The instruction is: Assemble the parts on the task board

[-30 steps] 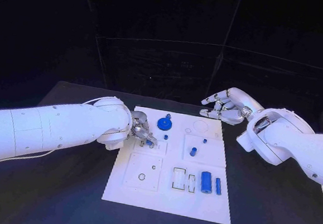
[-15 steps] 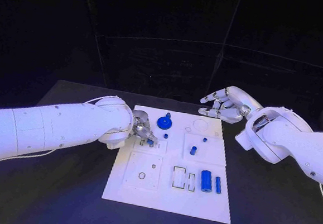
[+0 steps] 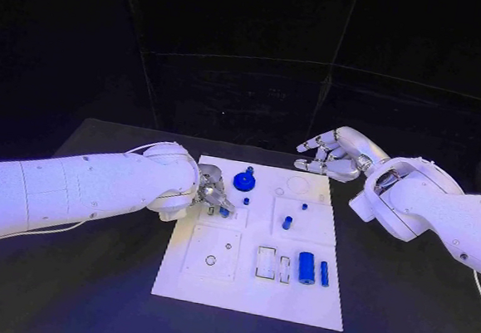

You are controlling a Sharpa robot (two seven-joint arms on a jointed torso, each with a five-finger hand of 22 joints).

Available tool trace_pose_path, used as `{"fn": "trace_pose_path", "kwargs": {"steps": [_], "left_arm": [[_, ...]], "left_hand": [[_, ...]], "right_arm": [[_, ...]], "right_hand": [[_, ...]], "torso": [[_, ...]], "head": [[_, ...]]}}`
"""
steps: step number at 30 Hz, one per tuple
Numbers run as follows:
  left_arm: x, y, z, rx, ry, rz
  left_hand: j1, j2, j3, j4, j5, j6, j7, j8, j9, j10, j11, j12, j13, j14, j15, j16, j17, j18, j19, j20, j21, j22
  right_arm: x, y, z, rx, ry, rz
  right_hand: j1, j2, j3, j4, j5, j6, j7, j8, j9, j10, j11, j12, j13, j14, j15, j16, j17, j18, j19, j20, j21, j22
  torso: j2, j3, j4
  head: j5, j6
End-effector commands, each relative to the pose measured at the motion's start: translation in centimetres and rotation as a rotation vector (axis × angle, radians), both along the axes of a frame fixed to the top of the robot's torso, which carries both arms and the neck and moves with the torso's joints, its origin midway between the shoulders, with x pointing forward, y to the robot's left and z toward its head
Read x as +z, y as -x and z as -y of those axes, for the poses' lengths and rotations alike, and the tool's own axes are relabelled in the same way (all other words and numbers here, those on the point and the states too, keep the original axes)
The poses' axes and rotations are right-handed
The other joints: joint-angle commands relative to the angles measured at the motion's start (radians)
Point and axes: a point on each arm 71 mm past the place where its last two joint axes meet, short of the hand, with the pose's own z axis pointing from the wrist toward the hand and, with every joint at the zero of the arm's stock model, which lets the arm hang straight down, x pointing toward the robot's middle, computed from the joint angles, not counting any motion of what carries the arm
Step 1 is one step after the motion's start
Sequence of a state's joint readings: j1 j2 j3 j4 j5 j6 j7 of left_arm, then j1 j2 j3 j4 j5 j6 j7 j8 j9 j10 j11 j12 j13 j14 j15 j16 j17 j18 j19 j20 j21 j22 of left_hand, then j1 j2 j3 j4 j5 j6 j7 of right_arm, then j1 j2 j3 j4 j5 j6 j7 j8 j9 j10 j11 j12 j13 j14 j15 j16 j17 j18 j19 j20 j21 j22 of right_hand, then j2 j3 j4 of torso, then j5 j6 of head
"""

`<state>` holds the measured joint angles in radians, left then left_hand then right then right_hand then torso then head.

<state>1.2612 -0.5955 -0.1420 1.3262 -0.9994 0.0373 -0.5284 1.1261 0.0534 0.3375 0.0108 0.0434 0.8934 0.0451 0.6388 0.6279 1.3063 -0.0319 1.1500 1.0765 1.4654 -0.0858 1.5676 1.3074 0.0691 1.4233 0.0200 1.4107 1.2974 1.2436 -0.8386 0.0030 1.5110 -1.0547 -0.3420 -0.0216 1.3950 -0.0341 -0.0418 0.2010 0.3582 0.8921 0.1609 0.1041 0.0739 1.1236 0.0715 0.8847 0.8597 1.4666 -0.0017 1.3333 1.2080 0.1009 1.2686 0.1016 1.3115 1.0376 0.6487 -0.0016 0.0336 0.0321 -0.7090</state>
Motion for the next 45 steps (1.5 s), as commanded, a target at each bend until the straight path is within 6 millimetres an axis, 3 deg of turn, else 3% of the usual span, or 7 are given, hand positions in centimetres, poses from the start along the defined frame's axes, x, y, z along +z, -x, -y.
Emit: {"fn": "trace_pose_path", "kwargs": {"steps": [1, 27, 34, 45], "left_arm": [[-0.02, 0.02, 0.08, -0.02, -0.011, -0.011], [-0.37, -0.27, 0.33, -0.034, -0.044, -0.045], [-0.42, -0.36, 0.39, -0.034, -0.05, -0.05], [-0.51, -0.52, 0.32, -0.024, -0.065, -0.056]], "left_hand": [[0.006, 0.008, 0.109, -0.104, 0.004, 0.003, -0.007, 0.0, 0.001, 0.004, 0.001, 0.001, 0.002, 0.105, -0.002, 0.003, 0.263, -0.01, 0.006, 0.003, 0.003, 0.0], [-0.002, -0.002, 0.125, -0.106, 0.004, 0.002, -0.006, 0.0, 0.004, 0.002, 0.001, -0.003, -0.001, 0.105, -0.001, 0.003, 0.263, -0.009, 0.005, 0.004, 0.0, -0.002], [-0.056, -0.038, 0.11, -0.081, 0.004, 0.013, -0.006, 0.003, 0.008, 0.004, 0.003, 0.001, 0.002, 0.105, 0.001, 0.003, 0.263, -0.009, 0.004, 0.006, -0.001, -0.002], [-0.14, -0.068, 0.091, -0.032, 0.004, 0.029, -0.01, 0.011, 0.016, 0.006, 0.0, 0.002, 0.001, 0.105, -0.001, 0.003, 0.263, -0.009, 0.005, 0.005, -0.001, 0.0]], "right_arm": [[0.14, -0.01, -0.15, 0.007, -0.005, 0.004], [0.12, -0.02, -0.38, 0.016, -0.006, 0.003], [0.12, -0.01, -0.41, 0.017, -0.008, 0.002], [0.12, -0.01, -0.43, 0.018, -0.009, 0.001]], "right_hand": [[0.008, 0.002, -0.007, 0.0, 0.006, -0.004, 0.0, 0.006, -0.001, -0.005, -0.001, -0.003, 0.001, 0.027, -0.006, -0.004, 0.001, 0.006, -0.002, 0.0, -0.003, 0.001], [0.006, 0.001, -0.01, 0.003, 0.007, -0.003, 0.0, 0.007, -0.001, -0.006, -0.001, -0.004, -0.003, 0.027, -0.006, -0.006, -0.001, 0.007, -0.003, 0.0, -0.006, -0.002], [0.002, -0.001, -0.014, 0.006, 0.006, -0.004, 0.0, 0.008, -0.001, -0.006, 0.0, -0.005, -0.005, 0.027, -0.006, -0.007, -0.002, 0.007, -0.003, 0.0, -0.007, -0.003], [-0.001, -0.002, -0.018, 0.009, 0.006, -0.004, 0.0, 0.009, -0.001, -0.011, 0.0, -0.013, -0.014, 0.026, -0.006, -0.012, -0.009, 0.01, -0.011, 0.0, -0.015, -0.018]], "torso": [[0.0, -0.0001, 0.0007], [0.0, -0.0004, 0.0007], [0.0, -0.0005, 0.0003], [0.0, -0.0006, 0.0007]], "head": [[0.0, -0.001], [-0.001, -0.007], [-0.001, -0.008], [-0.004, -0.01]]}}
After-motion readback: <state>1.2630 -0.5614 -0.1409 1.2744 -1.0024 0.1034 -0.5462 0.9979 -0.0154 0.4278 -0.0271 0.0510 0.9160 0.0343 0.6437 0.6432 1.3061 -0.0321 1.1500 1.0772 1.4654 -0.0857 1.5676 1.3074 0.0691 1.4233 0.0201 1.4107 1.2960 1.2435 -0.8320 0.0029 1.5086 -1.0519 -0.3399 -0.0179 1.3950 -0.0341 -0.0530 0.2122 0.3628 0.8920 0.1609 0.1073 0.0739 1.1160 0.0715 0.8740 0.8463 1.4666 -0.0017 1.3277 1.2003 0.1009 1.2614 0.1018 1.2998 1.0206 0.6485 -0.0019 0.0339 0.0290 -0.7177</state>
